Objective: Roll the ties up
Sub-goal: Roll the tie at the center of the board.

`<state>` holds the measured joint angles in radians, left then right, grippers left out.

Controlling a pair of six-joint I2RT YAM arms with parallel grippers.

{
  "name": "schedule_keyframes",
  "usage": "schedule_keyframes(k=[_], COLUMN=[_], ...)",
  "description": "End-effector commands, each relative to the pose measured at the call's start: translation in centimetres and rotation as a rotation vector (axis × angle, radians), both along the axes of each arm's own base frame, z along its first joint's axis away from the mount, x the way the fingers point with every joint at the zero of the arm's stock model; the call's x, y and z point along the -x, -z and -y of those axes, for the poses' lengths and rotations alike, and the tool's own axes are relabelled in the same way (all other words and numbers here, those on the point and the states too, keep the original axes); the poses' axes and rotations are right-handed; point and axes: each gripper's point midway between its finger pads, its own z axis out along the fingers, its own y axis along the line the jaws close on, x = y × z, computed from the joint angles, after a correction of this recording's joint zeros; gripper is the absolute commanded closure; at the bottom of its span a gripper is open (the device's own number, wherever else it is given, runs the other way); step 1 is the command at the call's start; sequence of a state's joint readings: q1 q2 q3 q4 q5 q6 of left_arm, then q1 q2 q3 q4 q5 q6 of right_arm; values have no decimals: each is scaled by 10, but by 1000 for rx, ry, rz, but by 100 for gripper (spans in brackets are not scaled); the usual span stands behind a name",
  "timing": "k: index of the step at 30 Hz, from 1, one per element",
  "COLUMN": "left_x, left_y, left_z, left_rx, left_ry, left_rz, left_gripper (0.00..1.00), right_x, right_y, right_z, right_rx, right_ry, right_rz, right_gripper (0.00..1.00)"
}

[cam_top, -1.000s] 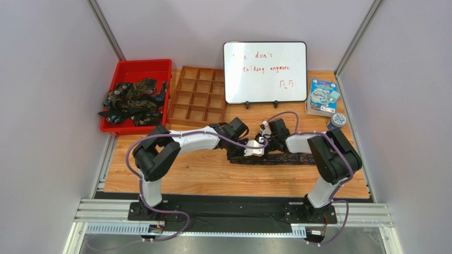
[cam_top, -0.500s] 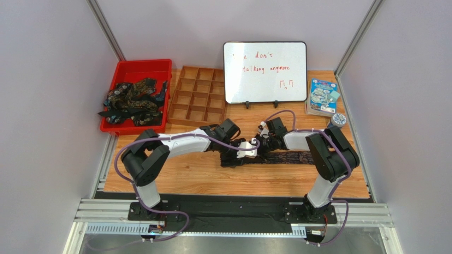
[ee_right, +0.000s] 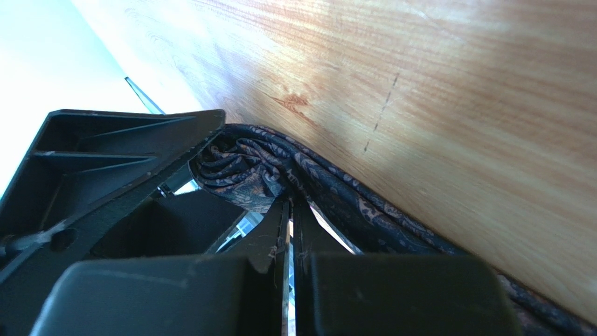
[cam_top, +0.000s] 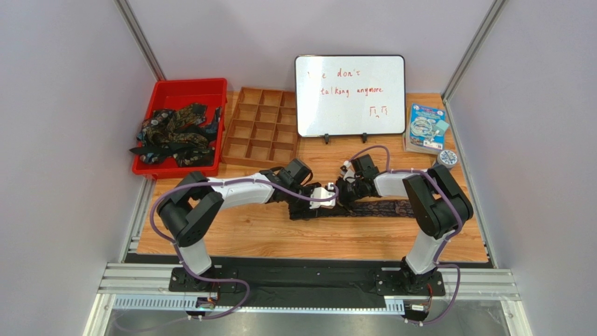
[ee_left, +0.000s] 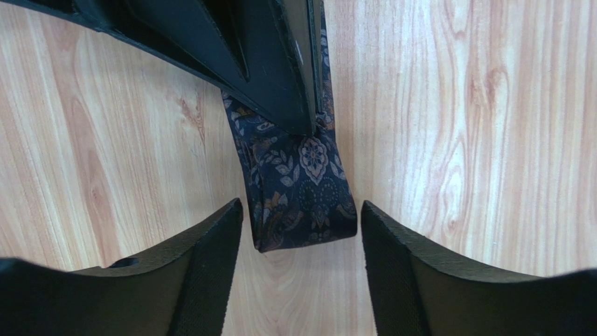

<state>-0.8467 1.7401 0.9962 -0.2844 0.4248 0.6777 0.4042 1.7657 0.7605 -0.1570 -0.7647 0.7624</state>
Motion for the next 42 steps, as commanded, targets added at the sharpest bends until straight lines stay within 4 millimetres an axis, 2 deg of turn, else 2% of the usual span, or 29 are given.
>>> schedule_keyframes(k=[1, 3, 4, 7, 9, 11, 15, 17, 21, 30, 31, 37, 42], left_x=[-10, -10, -10, -6, -6, 0, 2, 4, 6, 6, 6, 6, 6], left_y=[-3, 0, 1, -7, -16, -16, -10, -9, -2, 1, 1, 0, 0], left_z=[14, 11, 8, 9, 9, 3, -4, -4, -2, -1, 0, 1, 1], left_rx=[18, -18, -32, -32, -43, -83, -140, -149, -175, -182, -178, -171, -170], left_ry=[53, 58, 58, 65, 61, 78, 78, 82, 89, 87, 87, 88, 87], left_rz=[33, 23, 17, 1, -14, -46, -63, -67, -73, -85, -84, -81, -81], left_gripper=[39, 46, 55, 69, 73, 78, 82, 82, 83, 83, 83, 83, 83], right_x=[-8, -9, -10, -11, -13, -16, -21, -23, -22, -7, -7, -12, -9], right_y=[10, 8, 7, 4, -2, -17, -52, -70, -86, -58, -51, -39, -29], right_z=[4, 2, 2, -1, -4, -7, -5, -1, 3, -6, -6, -13, -22], right_rx=[38, 22, 17, -5, -30, -69, -126, -144, -159, -120, -110, -94, -86], right_ry=[32, 31, 35, 34, 24, 8, 3, 3, 5, -19, -14, -35, -69], right_rz=[-3, 2, 1, 4, 16, 48, 125, 166, 196, 129, 106, 123, 116], right_gripper=[100, 100, 100, 100, 100, 100, 72, 64, 60, 55, 55, 53, 57])
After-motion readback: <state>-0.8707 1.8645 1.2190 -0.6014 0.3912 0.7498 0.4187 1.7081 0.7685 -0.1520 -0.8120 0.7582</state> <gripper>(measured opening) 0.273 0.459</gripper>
